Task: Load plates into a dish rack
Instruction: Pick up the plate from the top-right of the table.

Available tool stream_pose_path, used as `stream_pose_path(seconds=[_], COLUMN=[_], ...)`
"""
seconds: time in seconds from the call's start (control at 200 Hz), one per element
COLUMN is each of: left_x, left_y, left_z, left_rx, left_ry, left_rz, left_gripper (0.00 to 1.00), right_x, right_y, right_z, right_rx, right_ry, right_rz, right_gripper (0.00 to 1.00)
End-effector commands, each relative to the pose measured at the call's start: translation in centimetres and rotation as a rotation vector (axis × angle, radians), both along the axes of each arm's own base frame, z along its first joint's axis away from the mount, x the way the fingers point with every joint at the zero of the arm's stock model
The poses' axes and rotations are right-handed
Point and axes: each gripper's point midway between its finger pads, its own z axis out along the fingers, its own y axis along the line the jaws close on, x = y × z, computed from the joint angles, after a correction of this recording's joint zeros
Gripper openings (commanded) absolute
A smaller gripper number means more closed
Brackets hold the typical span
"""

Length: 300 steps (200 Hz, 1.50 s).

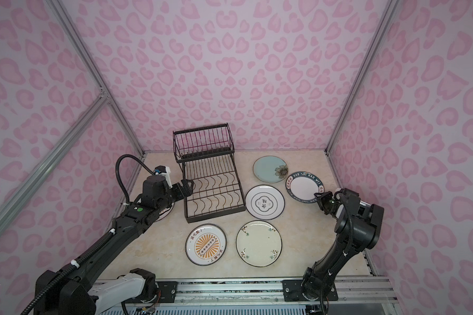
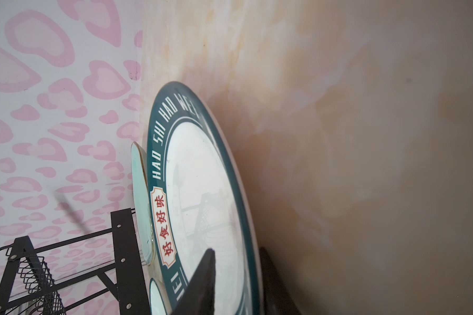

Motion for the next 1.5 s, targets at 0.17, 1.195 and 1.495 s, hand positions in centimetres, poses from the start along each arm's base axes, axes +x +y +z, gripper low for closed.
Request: stream_pose_path(seconds=[0.17, 1.195, 1.495], left_x=[-0.1, 0.1, 0.4], left_y=[0.5, -5.2, -7.0], left_z=[1.0, 4.2, 2.5], left_rx=[0.027, -0.043, -0.088], left_ry=[-0.022, -0.037, 0.06], left_rz=[0.011, -0.226, -0.297], left_gripper=[0.98, 0.97, 0.98], right_x=[-1.1, -0.3, 0.8], right_y=[0.1, 3.7, 14.0], right_z=[-2.0, 12.6, 15.8], right_rx=[0.007, -0.236, -0.254], right_ry=[0.094, -0.157, -0.248], right_rz=[-0.01, 0.14, 0.371], right_gripper=[0.12, 0.0, 0.0])
